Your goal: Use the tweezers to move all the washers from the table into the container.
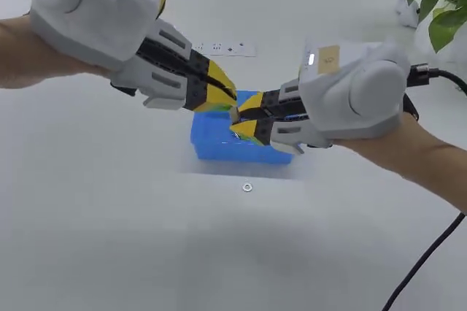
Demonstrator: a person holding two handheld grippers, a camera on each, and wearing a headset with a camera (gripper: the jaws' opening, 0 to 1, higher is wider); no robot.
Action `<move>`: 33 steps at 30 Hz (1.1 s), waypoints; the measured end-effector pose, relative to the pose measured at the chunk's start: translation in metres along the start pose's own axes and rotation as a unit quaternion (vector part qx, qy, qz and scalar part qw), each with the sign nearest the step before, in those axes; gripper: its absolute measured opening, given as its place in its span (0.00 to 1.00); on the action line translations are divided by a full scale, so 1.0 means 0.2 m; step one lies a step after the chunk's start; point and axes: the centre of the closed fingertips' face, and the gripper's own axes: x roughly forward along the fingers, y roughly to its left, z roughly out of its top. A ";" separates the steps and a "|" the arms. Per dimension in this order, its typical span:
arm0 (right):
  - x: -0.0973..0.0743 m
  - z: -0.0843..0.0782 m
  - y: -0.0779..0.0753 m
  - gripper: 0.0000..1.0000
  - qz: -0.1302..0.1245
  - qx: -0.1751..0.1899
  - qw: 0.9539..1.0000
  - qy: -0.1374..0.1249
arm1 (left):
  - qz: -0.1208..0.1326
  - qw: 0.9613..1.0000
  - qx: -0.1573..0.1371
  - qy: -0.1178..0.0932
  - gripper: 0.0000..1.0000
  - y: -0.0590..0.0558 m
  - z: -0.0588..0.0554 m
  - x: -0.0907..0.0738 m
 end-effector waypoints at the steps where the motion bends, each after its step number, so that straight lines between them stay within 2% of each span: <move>1: 0.01 -0.01 -0.02 0.10 -0.002 0.001 1.000 0.000 | 0.001 1.000 0.000 0.000 0.06 0.02 -0.01 0.01; 4: 0.04 -0.03 -0.06 0.10 -0.004 0.002 1.000 0.003 | 0.002 1.000 -0.006 0.002 0.06 0.09 -0.06 0.03; 9: 0.13 -0.10 -0.12 0.10 0.001 0.011 1.000 0.007 | 0.003 1.000 -0.017 0.006 0.06 0.15 -0.15 0.07; 16: 0.24 -0.21 -0.16 0.10 0.013 0.022 1.000 0.018 | 0.002 0.999 -0.037 0.013 0.06 0.19 -0.27 0.14; 21: 0.29 -0.29 -0.16 0.10 0.018 0.037 0.999 0.028 | -0.002 0.998 -0.055 0.014 0.06 0.21 -0.36 0.21; 26: 0.31 -0.36 -0.16 0.10 0.023 0.049 0.998 0.033 | -0.006 0.998 -0.062 0.017 0.06 0.21 -0.40 0.25; 33: 0.30 -0.36 -0.19 0.10 0.016 0.066 0.997 0.023 | -0.002 0.998 -0.065 0.011 0.06 0.22 -0.39 0.26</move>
